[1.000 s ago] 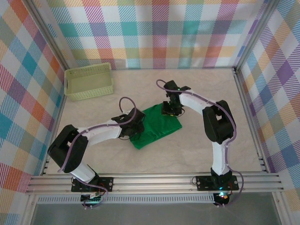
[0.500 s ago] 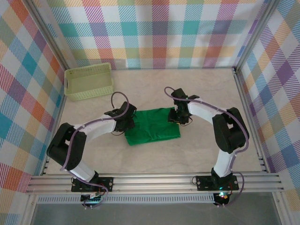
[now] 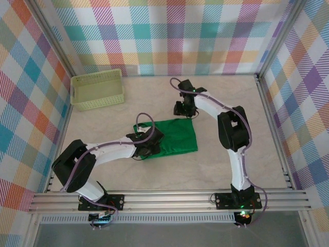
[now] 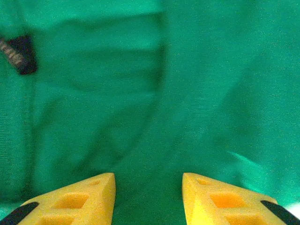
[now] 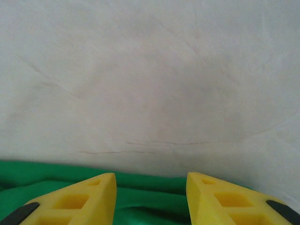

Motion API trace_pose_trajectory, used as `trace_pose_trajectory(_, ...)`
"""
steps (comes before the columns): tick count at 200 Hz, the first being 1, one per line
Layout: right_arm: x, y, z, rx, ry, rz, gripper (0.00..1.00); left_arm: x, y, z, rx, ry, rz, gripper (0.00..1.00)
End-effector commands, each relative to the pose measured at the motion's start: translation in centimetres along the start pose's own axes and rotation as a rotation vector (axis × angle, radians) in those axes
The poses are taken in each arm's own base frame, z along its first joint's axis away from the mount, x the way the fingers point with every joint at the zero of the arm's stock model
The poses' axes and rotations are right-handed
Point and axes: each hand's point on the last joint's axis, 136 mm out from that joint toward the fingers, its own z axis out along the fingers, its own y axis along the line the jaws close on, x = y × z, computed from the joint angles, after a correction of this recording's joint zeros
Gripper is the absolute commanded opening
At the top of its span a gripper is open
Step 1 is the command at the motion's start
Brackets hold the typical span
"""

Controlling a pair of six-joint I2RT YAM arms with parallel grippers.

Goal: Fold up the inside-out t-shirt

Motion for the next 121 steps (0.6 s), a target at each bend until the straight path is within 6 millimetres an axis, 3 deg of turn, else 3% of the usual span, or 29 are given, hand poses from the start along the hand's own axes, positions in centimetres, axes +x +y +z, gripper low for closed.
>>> trace_pose_trajectory(1, 2.1, -3.1, 0.3, 0.052, 0.072, 0.056, 0.44, -0.5, 2.3, 1.4, -0.035, 0.015, -0.083, 0.43)
trace_pose_trajectory(34, 5.1, -6.7, -0.4, 0.121, 0.085, 0.1, 0.43, -2.2, 4.7, 2.0, -0.076, 0.015, -0.099, 0.43)
trace_pose_trajectory(48, 7.1, -7.3, -0.8, 0.117, 0.091, 0.12, 0.41, -3.3, 5.3, 2.2, -0.087, 0.012, -0.101, 0.43)
trace_pose_trajectory(88, 13.8, -7.5, -1.9, 0.064, 0.125, 0.167, 0.39, -7.7, 3.9, 2.6, -0.091, 0.016, -0.012, 0.45)
trace_pose_trajectory(104, 14.2, -6.6, -3.0, 0.039, 0.113, 0.141, 0.39, -9.0, 2.5, 1.9, -0.084, 0.022, 0.032, 0.46)
trace_pose_trajectory(121, 12.3, -5.8, -4.9, 0.043, 0.047, 0.095, 0.4, -10.0, 2.1, -0.1, -0.1, -0.028, 0.049, 0.49)
